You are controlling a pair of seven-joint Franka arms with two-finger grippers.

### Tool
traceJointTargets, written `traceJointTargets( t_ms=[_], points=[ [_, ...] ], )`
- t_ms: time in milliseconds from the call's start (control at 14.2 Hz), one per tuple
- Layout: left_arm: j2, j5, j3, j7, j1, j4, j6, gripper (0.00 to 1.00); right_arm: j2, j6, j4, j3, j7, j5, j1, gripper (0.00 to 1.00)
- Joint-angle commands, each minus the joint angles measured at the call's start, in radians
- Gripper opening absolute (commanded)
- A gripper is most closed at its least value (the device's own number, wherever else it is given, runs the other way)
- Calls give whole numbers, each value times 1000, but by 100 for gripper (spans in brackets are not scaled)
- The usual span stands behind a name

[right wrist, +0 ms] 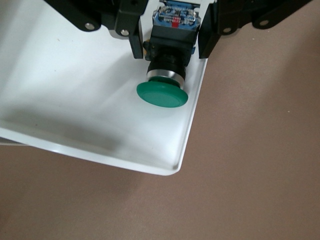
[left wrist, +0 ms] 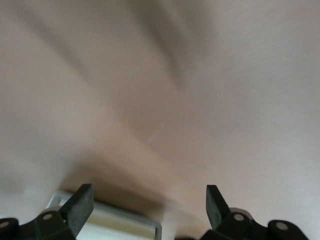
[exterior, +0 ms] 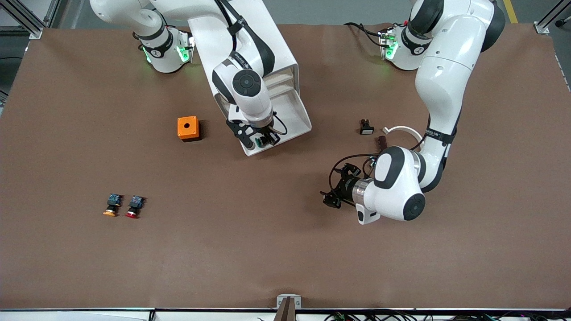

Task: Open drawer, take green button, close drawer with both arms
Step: 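Lift the green button out of the drawer with the right gripper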

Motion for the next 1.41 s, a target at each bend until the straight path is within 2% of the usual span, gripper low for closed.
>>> traceJointTargets(
  t_ms=[0,141,212,282,565,776,1059,1341],
  points=[
    [-32,87,19,50,-16,-10,56,99,4,12,-6,-8,-6,1,14,29],
    [-32,130,11,58,-16,-9,105,99,4,4,1,-8,-9,0,14,9],
    [-31,133,10,58,-17,-10,137,99,1,2,4,-8,-20,0,13,4],
    [-31,142,11,57,-25,-10,160,99,-7,-2,10,-9,-46,0,8,3],
    [-34,176,7,55,-37,-10,163,99,-27,-163,95,-26,-141,-4,-27,1],
    [-38,180,16,55,-55,-10,165,99,-42,-191,116,-49,-294,-4,-81,1],
    [-38,183,16,55,-62,-10,165,99,-33,-191,149,-49,-553,-68,-220,1],
    [-54,234,7,53,-82,-12,165,99,1,-162,175,-48,-820,-68,-376,1]
  ],
)
